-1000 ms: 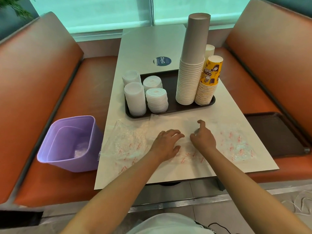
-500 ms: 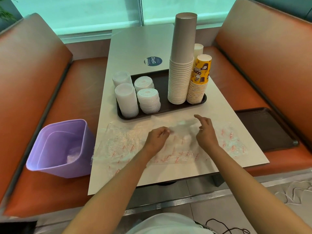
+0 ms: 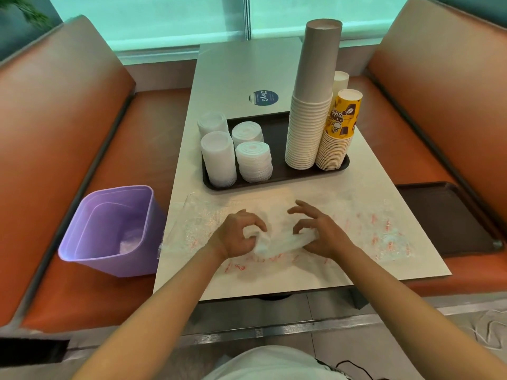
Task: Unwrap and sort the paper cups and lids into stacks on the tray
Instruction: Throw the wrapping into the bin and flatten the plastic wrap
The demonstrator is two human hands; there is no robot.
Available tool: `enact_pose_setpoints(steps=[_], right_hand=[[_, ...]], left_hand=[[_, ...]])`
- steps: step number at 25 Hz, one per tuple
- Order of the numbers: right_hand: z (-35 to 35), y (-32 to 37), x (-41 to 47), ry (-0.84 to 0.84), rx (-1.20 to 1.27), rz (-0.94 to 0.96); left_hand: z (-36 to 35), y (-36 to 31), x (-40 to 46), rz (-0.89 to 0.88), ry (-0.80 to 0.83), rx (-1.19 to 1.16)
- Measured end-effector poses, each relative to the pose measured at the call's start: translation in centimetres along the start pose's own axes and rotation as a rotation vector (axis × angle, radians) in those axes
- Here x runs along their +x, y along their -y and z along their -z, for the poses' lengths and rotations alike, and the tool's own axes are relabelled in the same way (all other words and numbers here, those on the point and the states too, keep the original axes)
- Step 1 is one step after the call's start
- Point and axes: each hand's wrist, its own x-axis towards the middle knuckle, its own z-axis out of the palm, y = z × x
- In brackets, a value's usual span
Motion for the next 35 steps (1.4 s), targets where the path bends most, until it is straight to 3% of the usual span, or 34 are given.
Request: enact_pose_setpoints(steps=[4, 7, 9, 12, 16, 19, 23, 27, 31, 33, 35], right_hand=[[-0.9, -0.3, 0.2, 0.020, 0.062, 0.041], [-1.0, 0.2, 0.7, 0.009, 0.139, -0.152], [-1.1, 0.0, 0.9, 0.054, 0.153, -0.268], [-0.9, 0.0, 1.1, 0.038, 0.204, -0.307], [-0.8, 0.3, 1.3, -0.149, 0.470, -0.466], [-1.7, 0.3, 2.0, -0.272, 0.391, -0.497], [-2.7, 1.0, 2.4, -0.307, 0.142, -0.570], [-3.5, 1.1, 2.1, -0.267, -0.187, -0.494], [-4.0, 0.8, 1.9, -0.151, -0.244, -0.499], [-3.5, 1.2, 1.9, -0.144, -0.211, -0.519], [-2.0, 2.1, 2.4, -0.230, -0.127, -0.456]], left_hand=[[0.4, 0.7, -1.7, -0.065, 0.164, 0.182], [-0.4, 1.5, -2.2, -0.163, 0.221, 0.322], [-0.7, 1.5, -2.5, -0.163, 0.154, 0.316], [-0.8, 0.3, -2.5, 0.106, 0.004, 0.047], [-0.7, -0.7, -0.9, 0.570, -0.069, -0.189], [-0.6, -0.4, 0.3, 0.702, -0.080, -0.129], [-1.1, -0.3, 1.2, 0.775, -0.055, -0.026], [-1.4, -1.3, 2.3, 0.853, -0.152, 0.052], [-1.7, -2.3, 3.8, 0.963, -0.060, -0.058], [-1.6, -2.8, 4.1, 0.922, -0.105, -0.159], [-1.1, -3.5, 4.1, 0.765, -0.140, -0.183]])
